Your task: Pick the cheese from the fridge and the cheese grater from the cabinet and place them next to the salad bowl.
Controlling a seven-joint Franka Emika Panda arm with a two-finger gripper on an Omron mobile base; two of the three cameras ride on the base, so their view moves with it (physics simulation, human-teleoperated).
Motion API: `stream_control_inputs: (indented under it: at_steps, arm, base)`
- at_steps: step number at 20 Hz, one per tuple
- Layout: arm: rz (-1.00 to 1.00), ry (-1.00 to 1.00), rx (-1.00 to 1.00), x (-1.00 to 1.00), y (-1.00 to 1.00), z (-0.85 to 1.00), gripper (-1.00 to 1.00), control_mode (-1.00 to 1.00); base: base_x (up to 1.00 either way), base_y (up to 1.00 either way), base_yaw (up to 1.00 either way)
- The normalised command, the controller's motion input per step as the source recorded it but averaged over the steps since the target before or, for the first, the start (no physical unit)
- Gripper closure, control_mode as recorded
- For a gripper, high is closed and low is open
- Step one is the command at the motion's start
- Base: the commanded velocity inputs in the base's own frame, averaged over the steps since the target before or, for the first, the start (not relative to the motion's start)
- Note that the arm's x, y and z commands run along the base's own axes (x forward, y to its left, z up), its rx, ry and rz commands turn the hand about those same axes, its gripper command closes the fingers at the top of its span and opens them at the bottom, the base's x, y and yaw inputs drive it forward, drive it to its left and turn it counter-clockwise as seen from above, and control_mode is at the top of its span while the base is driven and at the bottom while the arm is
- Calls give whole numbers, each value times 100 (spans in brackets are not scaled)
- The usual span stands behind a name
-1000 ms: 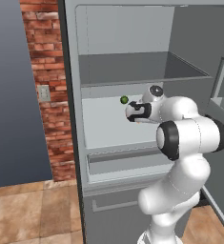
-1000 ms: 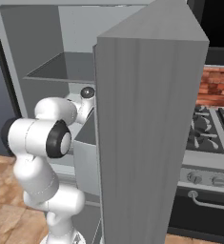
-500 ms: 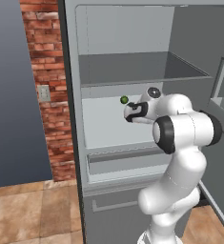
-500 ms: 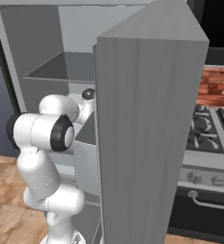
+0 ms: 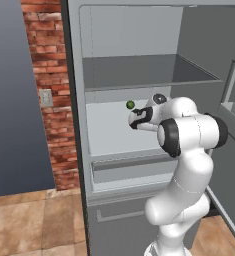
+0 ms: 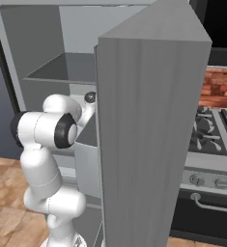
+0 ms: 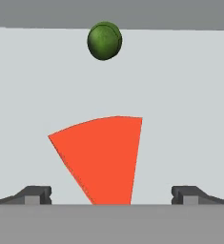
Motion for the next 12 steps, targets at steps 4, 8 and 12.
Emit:
stream_control_inputs:
  at_steps: [4, 8, 12]
  arm:
    - [0, 0, 0, 13, 0, -13, -100, -100]
    - [0, 0, 0, 10, 0, -3, -100, -100]
    - [0, 0, 0, 9, 0, 0, -100, -100]
  base:
    - [0, 0, 0]
    - [0, 0, 0]
    - [0, 0, 0]
